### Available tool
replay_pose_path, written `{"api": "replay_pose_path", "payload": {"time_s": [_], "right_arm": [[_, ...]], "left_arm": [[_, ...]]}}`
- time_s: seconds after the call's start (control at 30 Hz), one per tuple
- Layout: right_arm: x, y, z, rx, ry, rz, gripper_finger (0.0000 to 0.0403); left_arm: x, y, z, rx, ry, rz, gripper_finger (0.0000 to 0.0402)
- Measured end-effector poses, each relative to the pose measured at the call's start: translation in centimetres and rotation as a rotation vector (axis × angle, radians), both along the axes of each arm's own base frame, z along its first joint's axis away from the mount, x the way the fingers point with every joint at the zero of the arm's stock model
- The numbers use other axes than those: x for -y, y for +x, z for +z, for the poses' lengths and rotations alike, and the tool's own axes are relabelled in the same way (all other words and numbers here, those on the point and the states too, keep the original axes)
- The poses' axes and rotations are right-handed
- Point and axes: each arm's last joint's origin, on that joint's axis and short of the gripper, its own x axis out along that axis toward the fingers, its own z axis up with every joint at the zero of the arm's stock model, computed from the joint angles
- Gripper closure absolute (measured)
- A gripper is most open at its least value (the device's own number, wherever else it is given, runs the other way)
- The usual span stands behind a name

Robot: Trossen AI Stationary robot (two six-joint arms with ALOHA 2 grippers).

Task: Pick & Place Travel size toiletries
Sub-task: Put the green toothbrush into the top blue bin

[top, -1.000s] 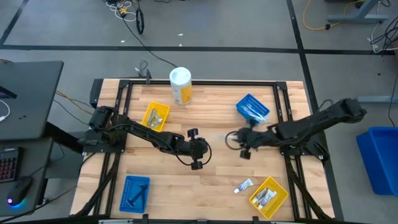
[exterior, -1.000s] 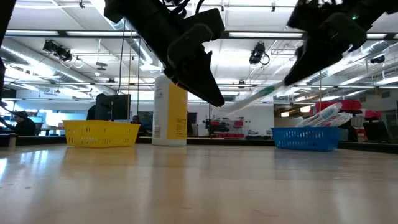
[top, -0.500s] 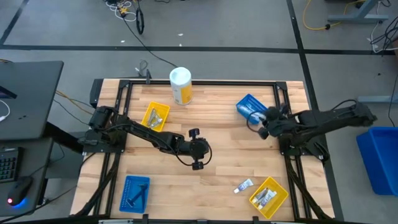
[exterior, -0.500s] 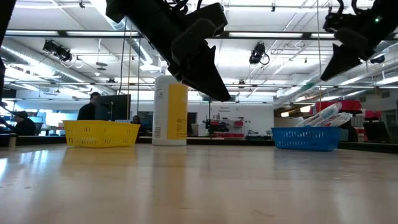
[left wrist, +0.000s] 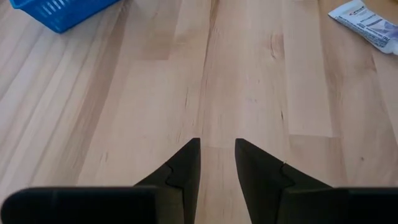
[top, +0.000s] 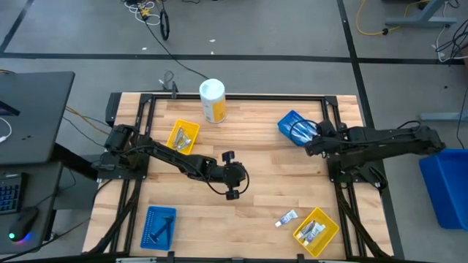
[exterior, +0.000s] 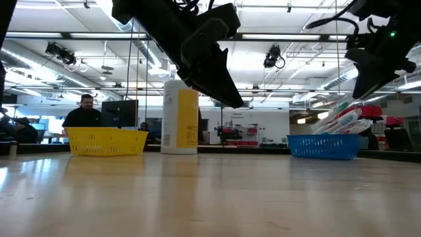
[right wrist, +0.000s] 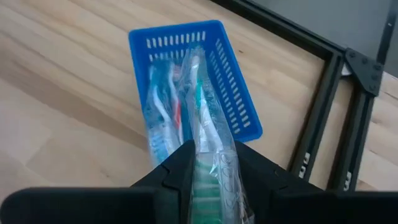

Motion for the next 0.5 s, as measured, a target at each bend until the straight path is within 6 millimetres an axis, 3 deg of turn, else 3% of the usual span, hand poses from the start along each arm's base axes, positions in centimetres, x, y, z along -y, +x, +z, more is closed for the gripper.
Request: {"api": "replay_pose_path", "payload": {"time_s": [0.2, 0.33, 0.5], "right_arm": [[0.6, 1.3, -0.8, -0.030, 0.023, -0.051, 0.0301], [0.7, 2.7, -2.6, -0.062, 0.086, -0.029, 0.0303], [1.5, 3.3, -4.4, -0.167, 0.040, -0.064, 0.0300]], "left_arm": [[0.0, 0.0, 0.0, 0.000, 0.000, 0.000, 0.0292], [0.0, 0.0, 0.0, 0.003, -0.011, 0.010, 0.0292], [0.0, 0.0, 0.0, 0.003, -0.011, 0.009, 0.0292]]}}
